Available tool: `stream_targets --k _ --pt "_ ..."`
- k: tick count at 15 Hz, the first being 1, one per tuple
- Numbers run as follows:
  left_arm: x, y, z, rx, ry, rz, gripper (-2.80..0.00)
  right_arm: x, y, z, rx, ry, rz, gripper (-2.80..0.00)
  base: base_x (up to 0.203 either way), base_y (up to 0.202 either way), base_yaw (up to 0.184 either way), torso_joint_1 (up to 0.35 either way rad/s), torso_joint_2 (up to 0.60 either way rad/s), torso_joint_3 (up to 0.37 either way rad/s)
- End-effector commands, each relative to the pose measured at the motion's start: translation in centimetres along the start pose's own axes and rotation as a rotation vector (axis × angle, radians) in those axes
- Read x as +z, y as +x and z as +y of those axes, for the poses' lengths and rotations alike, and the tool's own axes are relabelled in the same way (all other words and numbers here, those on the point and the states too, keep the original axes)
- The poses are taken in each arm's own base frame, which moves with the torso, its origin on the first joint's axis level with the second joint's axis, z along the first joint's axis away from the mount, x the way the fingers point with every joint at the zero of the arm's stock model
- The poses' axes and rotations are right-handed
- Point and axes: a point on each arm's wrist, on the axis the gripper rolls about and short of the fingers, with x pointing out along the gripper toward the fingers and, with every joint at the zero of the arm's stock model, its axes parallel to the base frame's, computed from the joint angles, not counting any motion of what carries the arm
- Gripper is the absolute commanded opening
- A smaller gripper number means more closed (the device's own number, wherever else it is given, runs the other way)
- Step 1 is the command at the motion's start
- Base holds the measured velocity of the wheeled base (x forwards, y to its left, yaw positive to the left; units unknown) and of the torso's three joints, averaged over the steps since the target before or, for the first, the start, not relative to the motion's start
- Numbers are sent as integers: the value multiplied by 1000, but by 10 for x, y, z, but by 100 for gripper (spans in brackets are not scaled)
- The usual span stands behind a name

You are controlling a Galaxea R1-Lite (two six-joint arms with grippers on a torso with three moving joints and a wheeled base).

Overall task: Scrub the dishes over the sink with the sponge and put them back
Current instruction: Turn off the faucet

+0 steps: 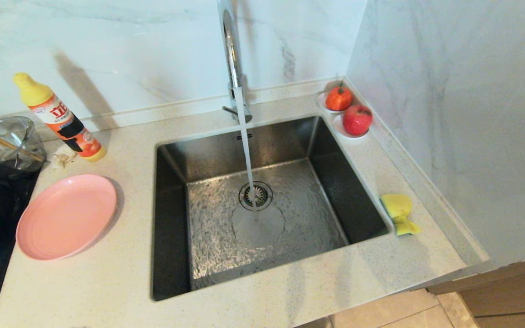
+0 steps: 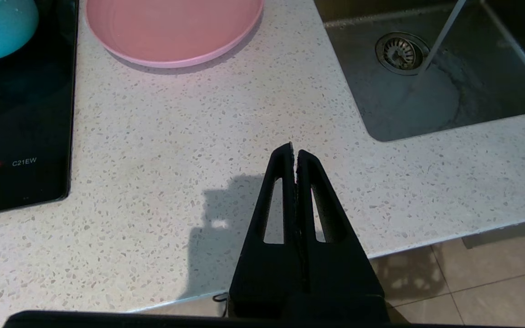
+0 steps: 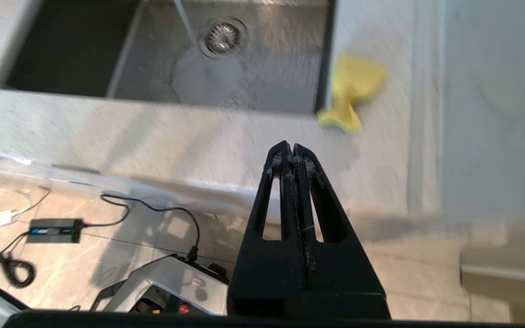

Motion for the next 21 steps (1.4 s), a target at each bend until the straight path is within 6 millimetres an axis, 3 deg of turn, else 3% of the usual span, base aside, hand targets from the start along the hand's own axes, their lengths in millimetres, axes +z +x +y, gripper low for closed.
stream_targets --k 1,6,10,13,15,21 --pt "0 0 0 1 -1 0 -280 -22 -22 4 -76 -8 -60 -280 0 0 0 0 0 0" --pt "0 0 0 1 -1 0 -280 -65 -43 14 -162 -21 -112 -280 0 0 0 0 0 0" --pt "0 0 0 1 1 0 -280 -112 -42 15 -265 -5 -67 -280 0 0 0 0 0 0" --pt "0 0 0 1 -1 0 -280 -122 -52 18 -330 -15 -129 -280 0 0 0 0 0 0" --pt "0 0 0 1 -1 0 -280 -133 -50 15 -425 17 -73 -280 0 0 0 0 0 0" --pt "0 0 0 1 0 1 -280 -132 -50 16 -419 27 -81 -280 0 0 0 0 0 0"
